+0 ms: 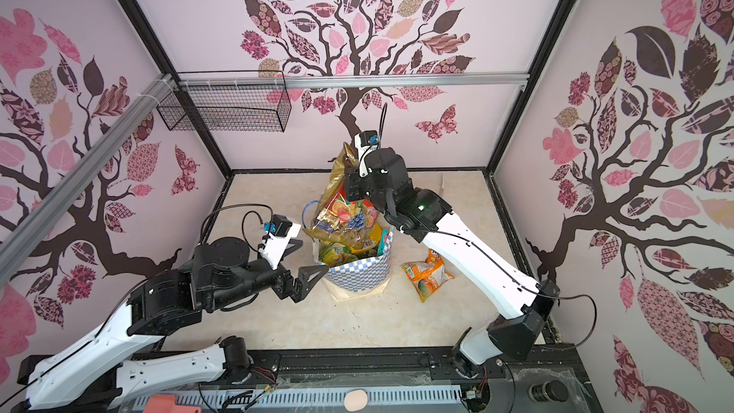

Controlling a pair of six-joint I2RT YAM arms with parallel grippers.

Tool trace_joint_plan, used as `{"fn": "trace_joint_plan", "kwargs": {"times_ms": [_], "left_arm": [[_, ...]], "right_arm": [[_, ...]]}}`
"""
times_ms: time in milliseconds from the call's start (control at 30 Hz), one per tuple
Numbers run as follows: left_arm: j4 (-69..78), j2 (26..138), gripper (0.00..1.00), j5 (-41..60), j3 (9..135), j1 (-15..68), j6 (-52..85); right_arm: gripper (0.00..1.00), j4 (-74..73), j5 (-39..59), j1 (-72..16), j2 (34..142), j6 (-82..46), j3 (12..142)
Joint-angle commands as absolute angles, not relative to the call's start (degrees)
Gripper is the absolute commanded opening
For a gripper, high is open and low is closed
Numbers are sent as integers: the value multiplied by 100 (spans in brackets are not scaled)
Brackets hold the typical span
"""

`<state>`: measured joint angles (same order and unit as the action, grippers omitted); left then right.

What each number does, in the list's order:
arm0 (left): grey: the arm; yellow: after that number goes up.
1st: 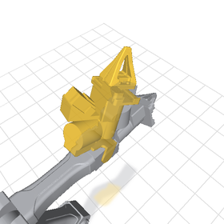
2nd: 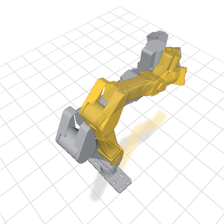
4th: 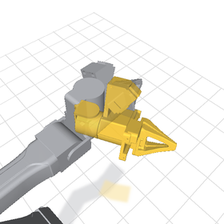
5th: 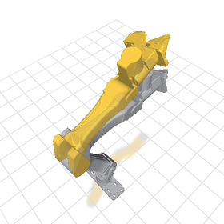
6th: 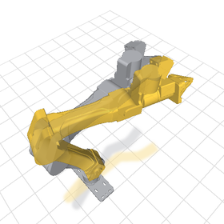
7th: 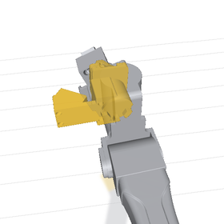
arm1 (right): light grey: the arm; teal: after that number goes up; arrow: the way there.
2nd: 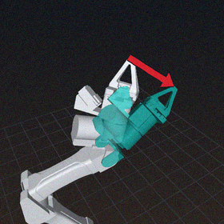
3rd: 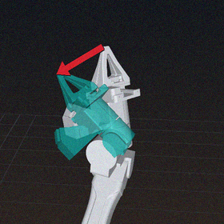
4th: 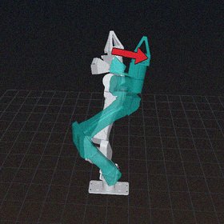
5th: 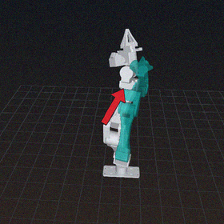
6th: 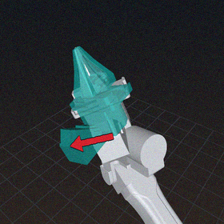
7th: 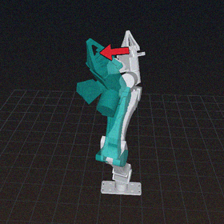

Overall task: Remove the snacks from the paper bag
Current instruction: 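Lift the red-and-gold candy bag up out of the bag with the right gripper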

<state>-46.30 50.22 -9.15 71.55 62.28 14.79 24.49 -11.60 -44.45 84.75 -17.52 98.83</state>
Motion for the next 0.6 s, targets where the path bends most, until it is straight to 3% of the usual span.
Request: {"fn": "trace_joint_plan", "kwargs": {"times_ms": [0,133,400,567], "left_arm": [[-4447,5089,98,-440,7287,6212,1337],[-4429,5140,99,-351,7305,6213,1297],[-4386,5153,99,-260,7320,6221,1232],[-4409,5241,99,-53,7376,6218,1138]], "right_arm": [[0,2094,-1511,-4420,7928,-1480,10549],[0,2380,-1768,-4325,7902,-1211,10948],[0,2539,-1836,-3267,7667,-1193,11305],[0,2767,-1219,-1916,7616,-1821,11478]]}}
